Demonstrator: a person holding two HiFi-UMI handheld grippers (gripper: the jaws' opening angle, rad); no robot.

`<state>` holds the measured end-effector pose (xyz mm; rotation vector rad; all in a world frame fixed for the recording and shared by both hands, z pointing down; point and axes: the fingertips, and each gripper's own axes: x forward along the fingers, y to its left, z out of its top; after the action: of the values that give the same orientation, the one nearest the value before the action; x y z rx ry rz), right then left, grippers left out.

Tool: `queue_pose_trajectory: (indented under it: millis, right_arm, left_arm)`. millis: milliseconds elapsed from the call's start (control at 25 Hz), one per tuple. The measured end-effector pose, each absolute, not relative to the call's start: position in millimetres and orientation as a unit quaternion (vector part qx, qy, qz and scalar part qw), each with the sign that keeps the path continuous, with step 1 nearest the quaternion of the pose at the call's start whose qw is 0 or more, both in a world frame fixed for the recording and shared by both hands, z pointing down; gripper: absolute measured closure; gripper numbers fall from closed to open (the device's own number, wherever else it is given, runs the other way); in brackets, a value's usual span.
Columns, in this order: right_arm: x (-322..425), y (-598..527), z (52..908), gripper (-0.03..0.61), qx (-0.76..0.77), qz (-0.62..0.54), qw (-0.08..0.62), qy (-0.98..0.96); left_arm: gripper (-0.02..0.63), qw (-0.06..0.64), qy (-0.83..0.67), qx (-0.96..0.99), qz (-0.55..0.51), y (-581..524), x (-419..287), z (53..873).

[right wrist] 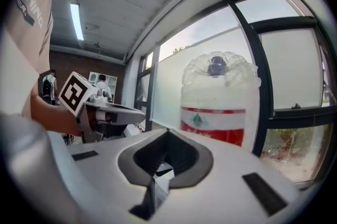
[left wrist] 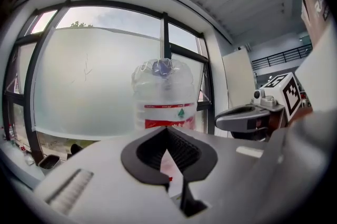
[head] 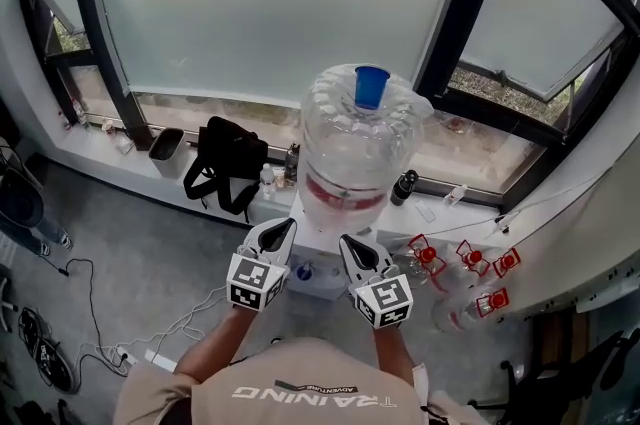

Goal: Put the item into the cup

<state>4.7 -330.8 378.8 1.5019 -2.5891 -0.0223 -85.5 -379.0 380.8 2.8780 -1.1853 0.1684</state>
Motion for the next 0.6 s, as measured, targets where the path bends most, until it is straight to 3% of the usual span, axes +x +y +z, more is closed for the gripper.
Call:
queue_pose_trajectory:
  millis: [200,600]
  right_arm:
    - [7.3,-331.9,369.6,0.568,0.507,-0.026,0.066,-0.859]
    - [-2.9,-324.7,356.8,0.568,0.509,-0.067,0.096,-0.853]
  left_arm:
    - [0.606,-0.021,-0.393,0.917,0.061,-371.0,-86.4,370.6]
    - [0.606,-0.003,-0.38,0.923,0.058,-365.8,-91.8,373.2]
